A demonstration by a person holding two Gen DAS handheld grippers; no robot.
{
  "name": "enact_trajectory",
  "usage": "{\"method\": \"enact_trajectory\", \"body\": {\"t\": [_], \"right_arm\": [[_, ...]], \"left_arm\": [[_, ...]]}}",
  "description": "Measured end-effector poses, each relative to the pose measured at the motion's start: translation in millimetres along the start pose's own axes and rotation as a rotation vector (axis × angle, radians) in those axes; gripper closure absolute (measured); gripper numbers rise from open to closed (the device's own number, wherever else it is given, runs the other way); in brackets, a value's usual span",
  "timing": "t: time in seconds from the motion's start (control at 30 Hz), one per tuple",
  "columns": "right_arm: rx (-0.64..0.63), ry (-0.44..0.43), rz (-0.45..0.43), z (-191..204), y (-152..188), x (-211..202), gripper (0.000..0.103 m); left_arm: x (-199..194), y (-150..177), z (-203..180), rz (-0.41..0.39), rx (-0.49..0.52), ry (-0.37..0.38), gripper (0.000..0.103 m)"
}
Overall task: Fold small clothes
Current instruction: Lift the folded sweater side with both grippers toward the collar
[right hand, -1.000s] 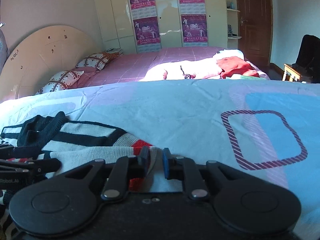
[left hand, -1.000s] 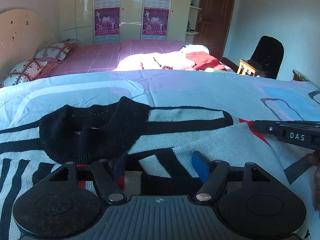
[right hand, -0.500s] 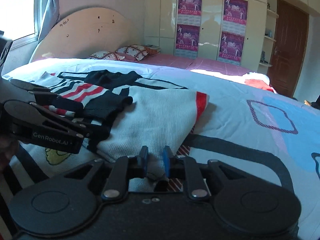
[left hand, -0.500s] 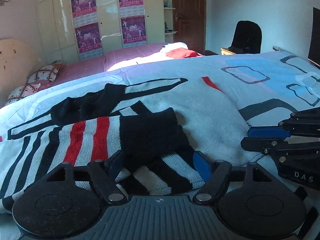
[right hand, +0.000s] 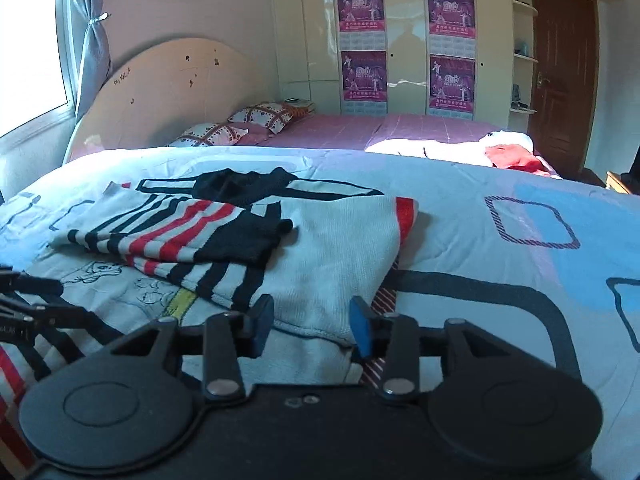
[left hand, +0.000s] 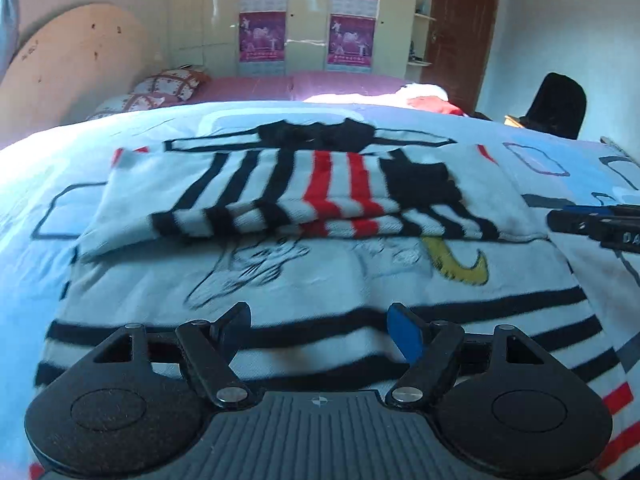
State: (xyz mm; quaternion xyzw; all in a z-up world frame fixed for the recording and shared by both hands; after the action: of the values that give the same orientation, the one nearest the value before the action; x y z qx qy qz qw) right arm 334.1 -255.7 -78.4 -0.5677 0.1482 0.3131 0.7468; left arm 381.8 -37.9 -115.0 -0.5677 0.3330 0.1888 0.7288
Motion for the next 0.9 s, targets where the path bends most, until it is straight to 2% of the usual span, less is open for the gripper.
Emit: {"method": "enact_trajectory", "body": {"t": [0.2,0.3,0.4,0.47,0.6,0.67,0.73,0.87,0.9], "right_arm": [[0.133,-0.021,0.049,-13.9,38.6,-57.7,0.062],[0.249,-0.026,0.099,-19.4,71.0,-84.6,0.062],[0.351,-0.007,0.14,-19.5,105.0,-107.3,0.06],[0.419,-0.005,0.168,-14.8,127.4,-120.4,0.059],[0.521,-0.036,0.197,0.4,156.3,-142.7,0.059],[0.562,-0.037,0.199,7.8,167.6,-150.8,0.051],[0.595,-0.041,0.19,13.5,176.1,-157.8,0.047],[0.689,-0.085,0.181,21.2,190.0,-164.4,0.046],[0.716,-0.094,0.17,20.4,192.5,-165.4,0.046]], "left_arm": [[-37.5,65.0,38.6,0.052,-0.047,-0.041,0.028],[-59.2,83.4,51.6,0.011,-0.048,-0.029,0.028],[-90.3,90.7,70.1,-0.106,-0.033,-0.054,0.028],[-103.4,100.7,85.0,-0.102,-0.038,-0.048,0.028],[-122.3,137.6,108.6,-0.051,-0.174,0.093,0.029],[-132.5,156.6,113.2,-0.048,-0.234,0.157,0.028],[-140.9,171.9,115.8,-0.063,-0.29,0.226,0.029],[-138.6,193.1,111.4,-0.042,-0.43,0.423,0.029],[-136.8,196.3,109.3,-0.038,-0.447,0.448,0.029]]}}
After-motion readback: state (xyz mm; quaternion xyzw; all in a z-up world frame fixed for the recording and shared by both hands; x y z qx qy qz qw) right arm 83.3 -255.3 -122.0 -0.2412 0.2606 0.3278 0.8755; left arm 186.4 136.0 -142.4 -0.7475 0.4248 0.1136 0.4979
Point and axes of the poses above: each gripper's, at about its wrist camera, not at the fingertips, and x roughly the way its jaws point, z to its left, y to its underside, the point moved 7 cm from there along x, roughly the way its jaws point, and after that the axes turned 14 degrees about x, right-handed, at the moved point
